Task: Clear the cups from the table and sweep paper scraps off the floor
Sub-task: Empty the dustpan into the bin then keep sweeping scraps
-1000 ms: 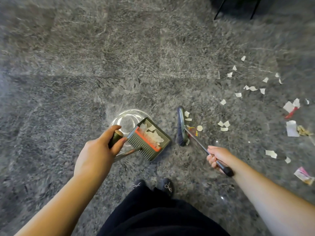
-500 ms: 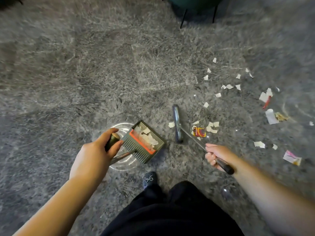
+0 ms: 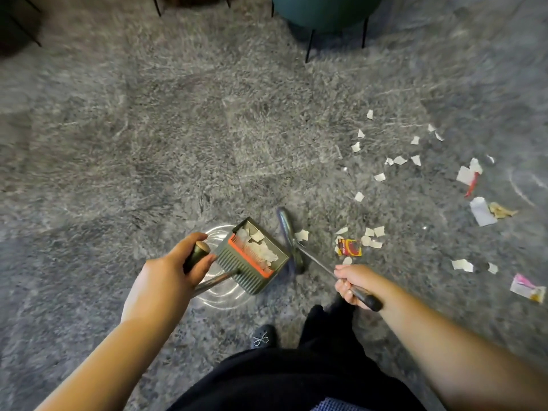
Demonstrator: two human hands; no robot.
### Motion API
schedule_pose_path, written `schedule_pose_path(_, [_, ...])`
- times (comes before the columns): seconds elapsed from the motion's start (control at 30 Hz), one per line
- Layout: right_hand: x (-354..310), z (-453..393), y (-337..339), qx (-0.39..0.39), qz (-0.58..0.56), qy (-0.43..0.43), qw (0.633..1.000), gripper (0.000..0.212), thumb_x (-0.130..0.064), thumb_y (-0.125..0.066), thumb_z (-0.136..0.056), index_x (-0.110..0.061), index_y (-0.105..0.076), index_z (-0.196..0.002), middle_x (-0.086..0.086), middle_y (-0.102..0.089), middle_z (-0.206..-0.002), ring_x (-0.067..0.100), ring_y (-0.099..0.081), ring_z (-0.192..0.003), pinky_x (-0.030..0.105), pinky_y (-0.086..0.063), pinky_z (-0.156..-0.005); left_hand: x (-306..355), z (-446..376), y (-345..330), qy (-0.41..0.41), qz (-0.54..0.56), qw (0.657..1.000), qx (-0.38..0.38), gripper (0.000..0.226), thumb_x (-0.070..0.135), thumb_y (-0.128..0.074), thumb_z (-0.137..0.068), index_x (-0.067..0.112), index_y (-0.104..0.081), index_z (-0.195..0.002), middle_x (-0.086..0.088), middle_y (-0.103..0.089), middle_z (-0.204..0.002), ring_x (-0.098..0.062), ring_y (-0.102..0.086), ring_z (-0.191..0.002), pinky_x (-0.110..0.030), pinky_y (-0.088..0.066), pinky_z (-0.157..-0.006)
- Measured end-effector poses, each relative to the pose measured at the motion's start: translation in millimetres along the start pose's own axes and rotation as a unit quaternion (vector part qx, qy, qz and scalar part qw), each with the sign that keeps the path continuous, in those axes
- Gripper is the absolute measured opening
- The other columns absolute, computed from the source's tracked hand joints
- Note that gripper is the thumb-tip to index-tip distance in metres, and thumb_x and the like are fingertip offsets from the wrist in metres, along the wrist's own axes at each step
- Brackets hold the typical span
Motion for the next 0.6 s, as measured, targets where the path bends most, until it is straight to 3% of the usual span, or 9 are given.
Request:
schedule_pose_path(0.13, [-29,-11,33,-0.011,-0.016,-0.020,1.000,0.014,-0.022,-0.036,-0.104,-0.026,-0.046,-0.095,-0.002,-0.036,-0.056,0.003,-0.034,-0.028,0.011,-0.029,-0.029,34,-16,-15,0.011,-0.010,1.000,-0.009,0.039,0.051,-0.062,-0.085,0.043,-0.056,-0.123,0.004,-0.067,-0.068,-0.018,-0.065,-0.060,-0.033,-0.054,-0.056])
schedule_pose_path(0.2, [-39,-12,56,-0.024,-0.037,-0.032,0.999,0.016,-0.023,-0.038,-0.103,-0.032,-0.050,-0.108,-0.003,-0.037,-0.050,0.004,-0.035,-0.028,0.011,-0.030,-0.030,54,-28,-24,0.014,-0.016,1.000,-0.015,0.040,0.053,-0.061,-0.085,0.045,-0.055,-0.124,0.008,-0.065,-0.066,-0.011,-0.062,-0.056,-0.029,-0.050,-0.050])
schedule_pose_path(0.3, [-53,-10,101,-0.002,-0.051,-0.031,0.998,0.039,-0.023,-0.040,-0.103,-0.030,-0.042,-0.141,-0.003,-0.038,-0.052,0.004,-0.038,-0.028,0.012,-0.032,-0.030,89,-45,-41,0.003,-0.017,1.000,-0.023,0.042,0.055,-0.058,-0.085,0.044,-0.054,-0.126,0.009,-0.065,-0.066,-0.010,-0.061,-0.056,-0.029,-0.051,-0.051])
schedule_pose_path(0.6, [-89,0,230,0.062,-0.020,0.002,0.998,0.040,-0.018,-0.036,-0.104,-0.029,-0.035,-0.143,0.000,-0.036,-0.058,0.002,-0.036,-0.030,0.010,-0.030,-0.032,195,-95,-97,-0.026,-0.010,0.998,-0.049,0.041,0.053,-0.060,-0.088,0.044,-0.054,-0.128,0.007,-0.061,-0.066,-0.014,-0.057,-0.057,-0.026,-0.042,-0.050])
Point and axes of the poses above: each hand's wrist, its own z-axis away from the middle knuckle, its own y-axis out of the back of the hand, x = y × z, the point moved 2 cm from there along -z, towards the middle knuckle
